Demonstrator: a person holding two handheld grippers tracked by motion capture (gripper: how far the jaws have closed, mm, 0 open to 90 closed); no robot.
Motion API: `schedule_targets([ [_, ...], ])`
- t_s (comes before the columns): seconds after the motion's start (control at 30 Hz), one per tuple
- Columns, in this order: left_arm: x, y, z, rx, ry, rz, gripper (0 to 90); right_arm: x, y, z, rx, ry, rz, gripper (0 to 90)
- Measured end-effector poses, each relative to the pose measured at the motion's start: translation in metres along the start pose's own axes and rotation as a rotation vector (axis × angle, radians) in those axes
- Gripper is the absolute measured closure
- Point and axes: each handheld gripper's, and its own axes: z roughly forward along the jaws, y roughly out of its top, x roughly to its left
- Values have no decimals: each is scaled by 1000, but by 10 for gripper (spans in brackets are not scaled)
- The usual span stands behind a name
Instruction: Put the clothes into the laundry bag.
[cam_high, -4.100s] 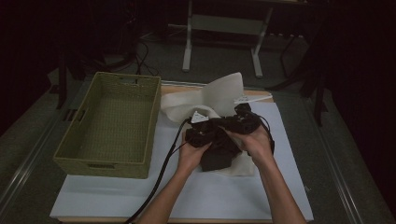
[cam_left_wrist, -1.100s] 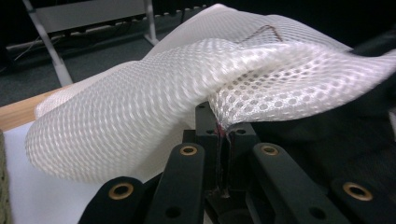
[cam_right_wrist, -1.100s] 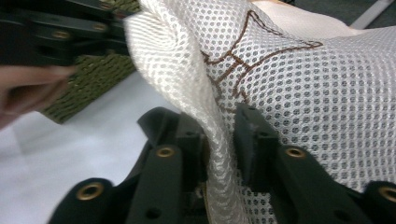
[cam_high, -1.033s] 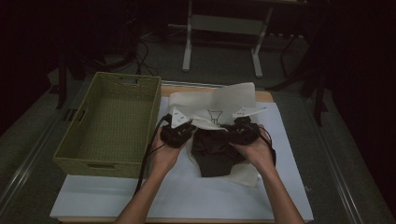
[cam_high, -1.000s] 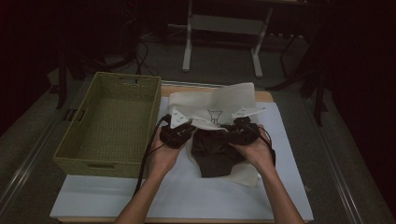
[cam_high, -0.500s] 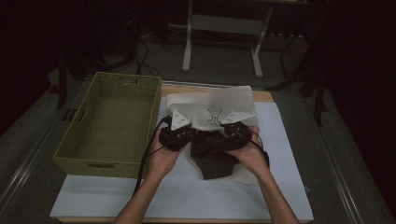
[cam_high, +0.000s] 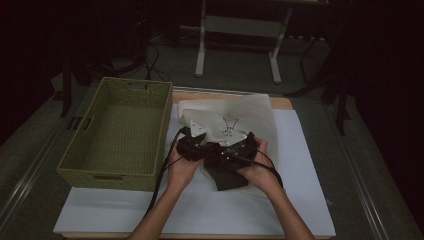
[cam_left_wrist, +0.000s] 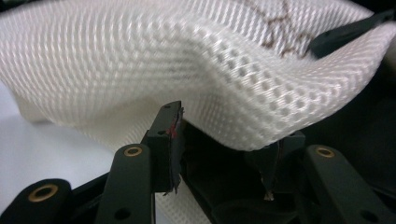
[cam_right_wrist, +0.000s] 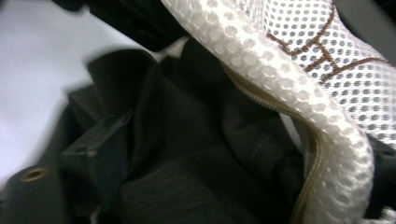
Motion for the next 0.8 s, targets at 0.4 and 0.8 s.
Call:
schedule_targets([
  [0.4, 7, -48, -16, 86, 25, 24, 550, -18, -5, -7, 2, -3, 69, 511],
  [0.8, 0, -59, 24, 207, 20, 83, 568, -18, -4, -15, -57, 134, 128, 217],
])
